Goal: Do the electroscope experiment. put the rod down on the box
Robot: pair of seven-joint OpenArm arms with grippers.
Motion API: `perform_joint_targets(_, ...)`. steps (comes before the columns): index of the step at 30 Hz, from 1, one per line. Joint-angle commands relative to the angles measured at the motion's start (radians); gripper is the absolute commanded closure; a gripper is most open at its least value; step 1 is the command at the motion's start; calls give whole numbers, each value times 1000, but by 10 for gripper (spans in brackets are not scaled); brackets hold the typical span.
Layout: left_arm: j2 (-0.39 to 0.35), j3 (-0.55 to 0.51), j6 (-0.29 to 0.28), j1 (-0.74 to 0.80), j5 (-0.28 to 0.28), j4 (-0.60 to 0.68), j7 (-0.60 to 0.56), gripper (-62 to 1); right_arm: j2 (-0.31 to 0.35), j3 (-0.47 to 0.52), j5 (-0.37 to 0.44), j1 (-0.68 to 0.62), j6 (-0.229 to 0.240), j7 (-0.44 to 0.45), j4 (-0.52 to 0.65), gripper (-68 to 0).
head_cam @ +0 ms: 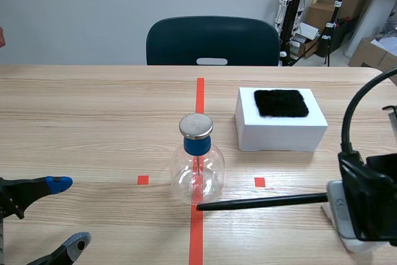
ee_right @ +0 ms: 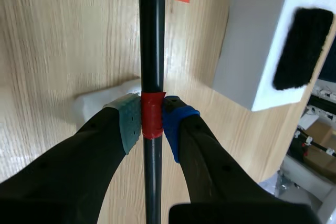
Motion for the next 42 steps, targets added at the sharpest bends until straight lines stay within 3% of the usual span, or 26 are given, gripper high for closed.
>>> perform_joint_targets(1, 2, -6, -2, -6, -10, 6, -13, -623, 0, -20, -4, 18, 8, 2, -29, -37)
perform_joint_targets(11, 2, -6, -2, -6, -10, 6, -13, -623, -1, -192, 55, 193, 8, -43, -169, -37)
perform_joint_targets(17, 2, -6, -2, -6, -10, 6, -13, -623, -1, -293, 80, 273, 8, -119, -204, -35)
perform_joint_targets(29, 2, -6, -2, -6, -10, 6, -13, -623, 0, -489, 233, 442, 8, -330, -265, -35)
perform_joint_targets(42, 2, -6, -2, -6, -10, 6, -13, -623, 0, -671, 391, 625, 8, -390, -367, -36)
